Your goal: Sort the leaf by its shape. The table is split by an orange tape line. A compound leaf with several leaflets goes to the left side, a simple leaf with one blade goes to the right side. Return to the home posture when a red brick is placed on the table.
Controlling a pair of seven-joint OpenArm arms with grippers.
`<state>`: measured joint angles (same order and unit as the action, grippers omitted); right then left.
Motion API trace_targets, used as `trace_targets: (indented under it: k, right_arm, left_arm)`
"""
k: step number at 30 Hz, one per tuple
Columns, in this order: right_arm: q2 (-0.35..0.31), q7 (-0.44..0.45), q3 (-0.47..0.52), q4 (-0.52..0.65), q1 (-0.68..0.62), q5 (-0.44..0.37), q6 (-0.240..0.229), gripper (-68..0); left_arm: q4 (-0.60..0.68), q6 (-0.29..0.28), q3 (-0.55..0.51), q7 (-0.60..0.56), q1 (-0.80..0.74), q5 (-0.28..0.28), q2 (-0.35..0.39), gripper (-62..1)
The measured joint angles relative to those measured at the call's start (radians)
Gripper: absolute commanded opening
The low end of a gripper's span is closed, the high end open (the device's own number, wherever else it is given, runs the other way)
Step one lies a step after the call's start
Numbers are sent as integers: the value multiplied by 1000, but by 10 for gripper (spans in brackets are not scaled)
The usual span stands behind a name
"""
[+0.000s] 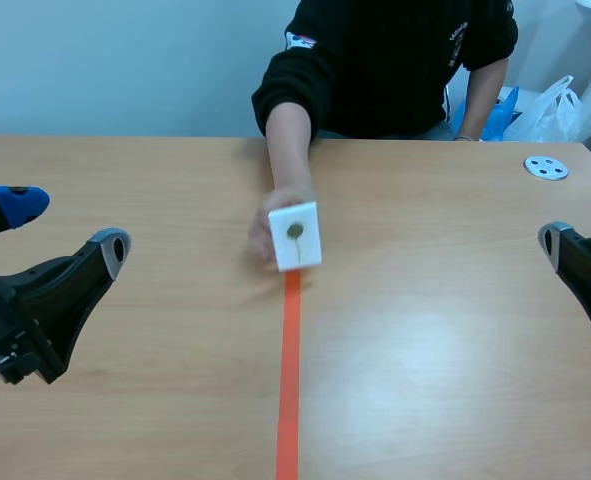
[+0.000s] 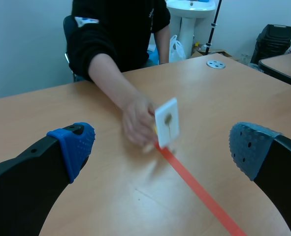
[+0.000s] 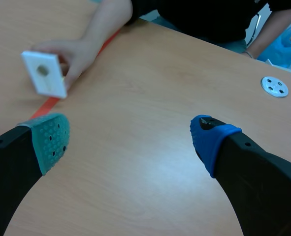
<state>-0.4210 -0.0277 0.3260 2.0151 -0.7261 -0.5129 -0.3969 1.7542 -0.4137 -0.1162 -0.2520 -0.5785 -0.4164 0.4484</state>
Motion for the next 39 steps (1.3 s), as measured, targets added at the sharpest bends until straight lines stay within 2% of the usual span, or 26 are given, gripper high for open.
trace_targets:
  k: [21, 24, 26, 30, 35, 39]
  right_arm:
    - [0, 0, 0, 0, 0, 0, 0, -176]
    - [0, 0, 0, 0, 0, 0, 0, -176]
    - [0, -1, 0, 0, 0, 0, 0, -176]
    - [0, -1, 0, 0, 0, 0, 0, -176]
    - [0, -1, 0, 0, 0, 0, 0, -176]
    - [0, -1, 0, 0, 0, 0, 0, -176]
  left_arm:
    - [0, 0, 0, -3, 2, 4, 3, -22]
    - [0, -4, 1, 7, 22, 80, 22, -22]
    - [-8, -8, 12, 7, 49, 109, 55, -22]
    - [-94, -7, 72, 7, 145, 111, 115, -22]
    - [-283, -8, 189, 26, 287, 111, 159, -22]
    - [-412, -28, 315, 35, 409, 156, 170, -22]
